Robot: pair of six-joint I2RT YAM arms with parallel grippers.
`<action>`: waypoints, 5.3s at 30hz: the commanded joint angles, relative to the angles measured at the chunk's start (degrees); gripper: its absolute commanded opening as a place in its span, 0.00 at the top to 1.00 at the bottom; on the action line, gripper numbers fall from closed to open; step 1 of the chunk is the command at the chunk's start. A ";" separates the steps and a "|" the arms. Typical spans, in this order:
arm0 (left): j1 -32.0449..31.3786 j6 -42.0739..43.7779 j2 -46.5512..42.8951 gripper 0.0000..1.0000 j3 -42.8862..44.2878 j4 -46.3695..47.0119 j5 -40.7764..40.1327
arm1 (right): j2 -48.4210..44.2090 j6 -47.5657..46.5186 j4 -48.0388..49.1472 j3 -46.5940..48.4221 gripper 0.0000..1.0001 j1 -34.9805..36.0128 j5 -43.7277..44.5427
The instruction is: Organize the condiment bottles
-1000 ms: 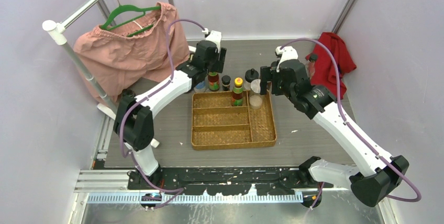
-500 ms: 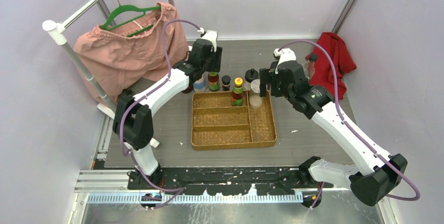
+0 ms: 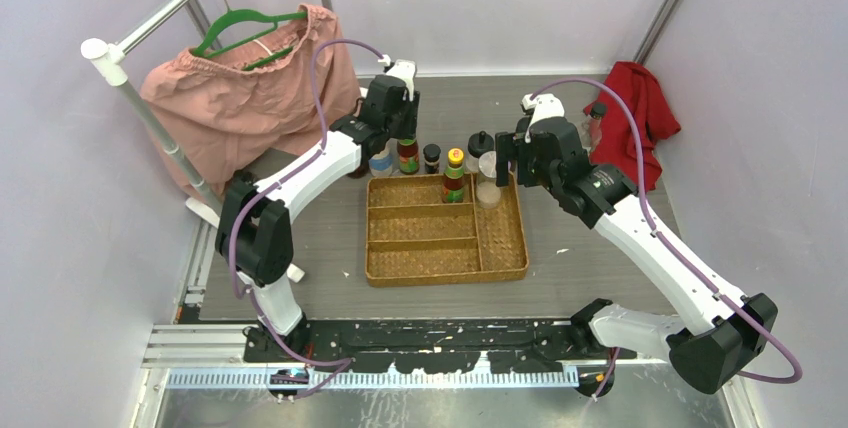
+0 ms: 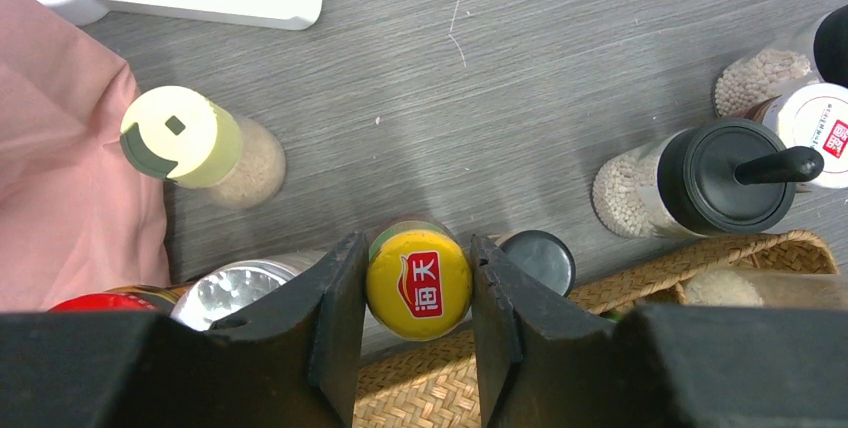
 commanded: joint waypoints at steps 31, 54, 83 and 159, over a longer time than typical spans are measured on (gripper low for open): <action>-0.04 2.72 -2.69 0.73 22.21 -17.59 3.53 | 0.22 0.61 1.78 -0.53 0.05 0.19 -1.27; -3.95 -0.97 -16.24 0.74 12.37 -23.55 6.66 | -1.21 1.79 1.18 1.52 0.00 0.19 0.54; -8.65 -2.13 -12.89 0.74 4.53 -13.82 4.17 | -7.60 2.98 -0.68 -2.49 0.00 0.20 0.69; 9.52 -0.54 -2.52 0.21 2.30 -15.44 7.58 | -5.28 2.96 0.68 -3.49 0.00 0.21 -3.35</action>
